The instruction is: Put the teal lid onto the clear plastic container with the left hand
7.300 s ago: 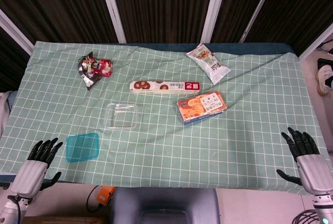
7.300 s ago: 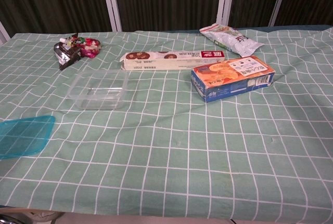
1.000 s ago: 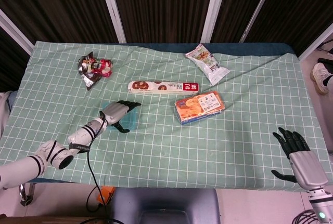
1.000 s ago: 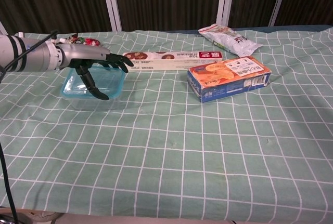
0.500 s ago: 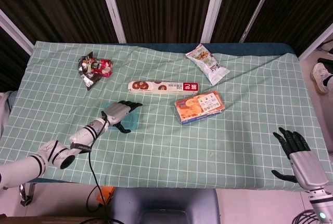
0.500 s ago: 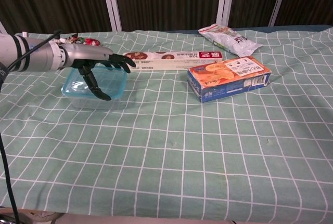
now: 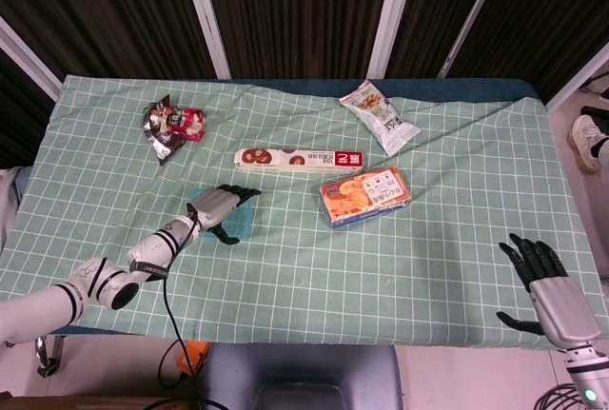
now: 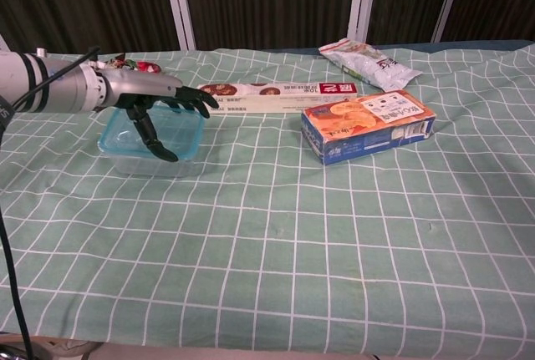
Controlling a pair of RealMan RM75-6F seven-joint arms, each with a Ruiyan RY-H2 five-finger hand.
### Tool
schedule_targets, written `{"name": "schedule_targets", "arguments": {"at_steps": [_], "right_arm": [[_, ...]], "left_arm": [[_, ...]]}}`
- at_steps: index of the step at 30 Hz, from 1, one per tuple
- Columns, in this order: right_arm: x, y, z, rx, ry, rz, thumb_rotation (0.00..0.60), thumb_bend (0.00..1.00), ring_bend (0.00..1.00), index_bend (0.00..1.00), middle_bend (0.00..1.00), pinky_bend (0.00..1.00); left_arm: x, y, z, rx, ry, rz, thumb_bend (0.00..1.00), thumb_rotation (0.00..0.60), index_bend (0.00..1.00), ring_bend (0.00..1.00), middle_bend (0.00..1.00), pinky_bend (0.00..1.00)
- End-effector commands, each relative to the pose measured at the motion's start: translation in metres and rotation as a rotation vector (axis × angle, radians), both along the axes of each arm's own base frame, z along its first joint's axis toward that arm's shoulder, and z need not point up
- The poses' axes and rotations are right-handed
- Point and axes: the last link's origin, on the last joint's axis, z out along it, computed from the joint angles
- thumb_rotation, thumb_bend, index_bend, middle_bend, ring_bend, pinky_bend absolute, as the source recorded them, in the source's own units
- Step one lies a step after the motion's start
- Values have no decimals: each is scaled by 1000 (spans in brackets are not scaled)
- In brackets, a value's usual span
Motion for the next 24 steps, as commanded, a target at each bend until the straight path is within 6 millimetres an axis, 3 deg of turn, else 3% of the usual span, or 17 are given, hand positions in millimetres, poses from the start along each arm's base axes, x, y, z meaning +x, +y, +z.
{"name": "schedule_targets", "arguments": {"at_steps": [1,3,5,10,13,18,24], "right_arm": [[0,0,0,0,-1,1,600,185,0,0,0,0],[0,0,1,-1,-2,1,600,185,0,0,0,0],[0,0,1,-2,-2,0,600,185,0,0,0,0],[0,0,1,-1,-2,1,600,186,0,0,0,0],[0,1,1,-2,-2,1,600,186,0,0,0,0],[0,1,1,-2,-3,2,600,186,0,0,0,0],[0,1,1,-3,-5,2,600,186,0,0,0,0]], "left_arm": [[0,0,-1,-3,4,4,295,600,0,631,255,628],[-1,0,-2,-2,7,5,295,600,0,598,254,588],[-1,1,-2,-1,8,6,296,600,0,504,246,512],[-3,1,0,-1,10,18,295,600,0,182,175,232],[-4,1,0,-7,17,29,293,600,0,66,111,157],[-6,1,0,-16,21,46,279,600,0,0,12,102],[-8,1,0,-17,25,57,262,600,0,0,0,76]]}}
